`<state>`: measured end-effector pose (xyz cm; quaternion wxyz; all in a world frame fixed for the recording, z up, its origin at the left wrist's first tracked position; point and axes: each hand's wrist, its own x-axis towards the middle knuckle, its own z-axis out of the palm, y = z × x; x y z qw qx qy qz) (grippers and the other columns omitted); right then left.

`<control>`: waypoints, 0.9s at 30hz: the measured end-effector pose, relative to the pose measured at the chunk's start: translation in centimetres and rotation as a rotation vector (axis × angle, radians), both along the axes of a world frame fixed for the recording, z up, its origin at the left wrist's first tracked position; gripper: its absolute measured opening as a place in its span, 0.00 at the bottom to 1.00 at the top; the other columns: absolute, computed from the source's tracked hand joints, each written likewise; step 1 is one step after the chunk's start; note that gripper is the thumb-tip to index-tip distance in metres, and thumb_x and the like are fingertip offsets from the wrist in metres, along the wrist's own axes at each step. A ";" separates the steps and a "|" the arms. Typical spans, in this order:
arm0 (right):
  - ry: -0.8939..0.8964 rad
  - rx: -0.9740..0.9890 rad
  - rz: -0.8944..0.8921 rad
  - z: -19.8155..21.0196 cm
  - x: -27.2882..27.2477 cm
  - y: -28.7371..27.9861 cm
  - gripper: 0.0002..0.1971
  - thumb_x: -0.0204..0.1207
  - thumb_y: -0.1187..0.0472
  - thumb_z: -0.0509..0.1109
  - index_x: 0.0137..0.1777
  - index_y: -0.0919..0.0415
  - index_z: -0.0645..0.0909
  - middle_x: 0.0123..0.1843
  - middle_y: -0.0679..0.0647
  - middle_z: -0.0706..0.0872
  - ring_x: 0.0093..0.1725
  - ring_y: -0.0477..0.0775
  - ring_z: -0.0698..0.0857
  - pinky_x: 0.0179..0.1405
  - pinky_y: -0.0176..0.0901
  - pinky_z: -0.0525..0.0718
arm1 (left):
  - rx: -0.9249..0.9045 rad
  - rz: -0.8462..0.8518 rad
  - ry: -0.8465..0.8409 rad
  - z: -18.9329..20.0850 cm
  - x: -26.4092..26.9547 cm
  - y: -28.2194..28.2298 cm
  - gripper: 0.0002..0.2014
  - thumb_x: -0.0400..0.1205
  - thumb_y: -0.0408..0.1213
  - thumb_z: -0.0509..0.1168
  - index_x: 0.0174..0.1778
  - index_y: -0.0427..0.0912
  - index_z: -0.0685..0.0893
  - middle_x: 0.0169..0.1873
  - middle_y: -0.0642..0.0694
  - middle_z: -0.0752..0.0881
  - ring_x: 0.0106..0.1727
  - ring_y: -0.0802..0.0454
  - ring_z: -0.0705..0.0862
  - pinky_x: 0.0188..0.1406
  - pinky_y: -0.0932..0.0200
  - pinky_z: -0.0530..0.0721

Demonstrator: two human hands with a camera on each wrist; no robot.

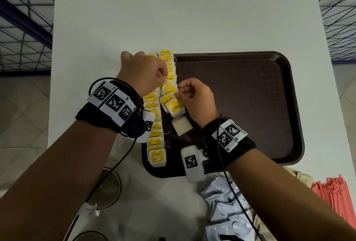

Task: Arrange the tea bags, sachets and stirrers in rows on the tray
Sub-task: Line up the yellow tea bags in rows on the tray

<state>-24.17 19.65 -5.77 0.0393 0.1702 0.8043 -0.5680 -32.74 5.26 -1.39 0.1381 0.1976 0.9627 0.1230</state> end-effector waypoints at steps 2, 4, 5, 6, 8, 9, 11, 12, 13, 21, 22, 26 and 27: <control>0.006 0.021 0.002 0.1 0.1 -0.1 0.08 0.68 0.69 0.76 0.46 0.65 0.83 0.39 0.55 0.85 0.36 0.44 0.81 0.40 0.30 0.83 | -0.009 -0.015 -0.018 -0.1 0.1 -0.1 0.06 0.79 0.44 0.63 0.46 0.56 0.85 0.43 0.56 0.87 0.58 0.49 0.77 0.62 0.46 0.61; 0.003 0.058 0.018 0.2 0.2 0.0 0.04 0.70 0.69 0.75 0.44 0.65 0.85 0.40 0.55 0.87 0.35 0.42 0.81 0.39 0.28 0.82 | -0.008 -0.018 -0.017 -0.2 0.3 -0.1 0.07 0.80 0.43 0.62 0.46 0.56 0.85 0.43 0.56 0.88 0.58 0.49 0.77 0.62 0.46 0.61; -0.002 0.074 0.034 0.3 0.3 0.0 0.02 0.72 0.68 0.73 0.43 0.64 0.85 0.40 0.55 0.88 0.35 0.41 0.81 0.39 0.26 0.81 | -0.003 -0.015 -0.012 -0.3 0.3 -0.2 0.08 0.81 0.43 0.61 0.47 0.56 0.85 0.44 0.56 0.88 0.58 0.49 0.78 0.61 0.46 0.61; -0.006 0.091 0.049 0.5 0.4 0.2 0.03 0.74 0.67 0.71 0.43 0.63 0.86 0.41 0.54 0.88 0.35 0.39 0.81 0.39 0.23 0.80 | 0.005 -0.009 -0.004 -0.4 0.4 -0.2 0.08 0.81 0.43 0.60 0.46 0.56 0.85 0.44 0.56 0.88 0.58 0.49 0.78 0.61 0.46 0.62; -0.012 0.111 0.069 0.7 0.6 0.4 0.04 0.76 0.66 0.69 0.44 0.62 0.86 0.41 0.52 0.88 0.36 0.37 0.81 0.39 0.21 0.79 | 0.027 0.002 0.003 -0.5 0.7 -0.3 0.08 0.81 0.43 0.61 0.46 0.57 0.86 0.46 0.56 0.88 0.58 0.48 0.78 0.60 0.46 0.62; -0.017 0.114 0.079 0.8 0.8 0.4 0.04 0.76 0.65 0.69 0.45 0.61 0.86 0.41 0.52 0.88 0.36 0.37 0.81 0.39 0.21 0.78 | 0.034 -0.001 -0.001 -0.5 0.9 -0.3 0.07 0.80 0.43 0.62 0.47 0.58 0.86 0.47 0.56 0.88 0.58 0.49 0.78 0.60 0.46 0.62; -0.043 0.126 0.118 0.9 1.2 0.5 0.04 0.75 0.61 0.72 0.45 0.61 0.85 0.40 0.52 0.87 0.35 0.38 0.80 0.38 0.22 0.78 | 0.021 -0.031 -0.015 -0.6 1.2 -0.2 0.06 0.79 0.48 0.64 0.48 0.59 0.86 0.49 0.56 0.87 0.59 0.49 0.77 0.59 0.46 0.63; -0.064 0.141 0.140 0.9 1.4 0.4 0.06 0.73 0.58 0.74 0.45 0.61 0.86 0.40 0.52 0.86 0.35 0.39 0.79 0.38 0.23 0.77 | 0.002 -0.050 -0.014 -0.5 1.4 0.0 0.07 0.78 0.50 0.65 0.49 0.59 0.86 0.49 0.56 0.86 0.60 0.49 0.77 0.58 0.46 0.63; -0.089 0.168 0.162 0.8 1.5 0.4 0.08 0.72 0.55 0.75 0.45 0.60 0.86 0.39 0.51 0.85 0.35 0.40 0.78 0.37 0.25 0.77 | -0.022 -0.063 -0.004 -0.5 1.5 0.2 0.08 0.78 0.53 0.65 0.49 0.59 0.86 0.48 0.56 0.85 0.59 0.48 0.77 0.57 0.46 0.64; -0.140 0.224 0.205 0.7 2.3 0.3 0.07 0.74 0.60 0.71 0.42 0.64 0.83 0.38 0.57 0.83 0.37 0.47 0.77 0.35 0.35 0.73 | -0.102 -0.030 0.034 -1.0 1.7 1.0 0.07 0.77 0.52 0.67 0.44 0.56 0.86 0.46 0.53 0.82 0.57 0.45 0.77 0.54 0.47 0.65; -0.151 0.213 0.198 0.6 2.3 0.5 0.07 0.75 0.60 0.71 0.42 0.64 0.83 0.38 0.57 0.83 0.37 0.47 0.77 0.34 0.32 0.72 | -0.092 -0.029 0.036 -1.0 1.7 1.0 0.06 0.77 0.51 0.67 0.44 0.56 0.86 0.47 0.53 0.83 0.57 0.45 0.77 0.54 0.47 0.65; -0.146 0.184 0.186 0.6 2.3 0.8 0.06 0.73 0.60 0.73 0.43 0.63 0.84 0.39 0.55 0.85 0.34 0.43 0.77 0.33 0.25 0.73 | -0.036 -0.021 0.035 -0.6 1.8 0.5 0.05 0.78 0.50 0.67 0.45 0.56 0.87 0.46 0.54 0.86 0.57 0.46 0.78 0.54 0.46 0.65; -0.143 0.167 0.177 0.7 2.2 0.8 0.06 0.72 0.61 0.74 0.44 0.62 0.84 0.38 0.54 0.85 0.34 0.41 0.77 0.34 0.25 0.74 | -0.030 -0.024 0.032 -0.4 2.0 0.4 0.06 0.78 0.51 0.67 0.45 0.56 0.87 0.45 0.55 0.86 0.57 0.46 0.78 0.55 0.46 0.65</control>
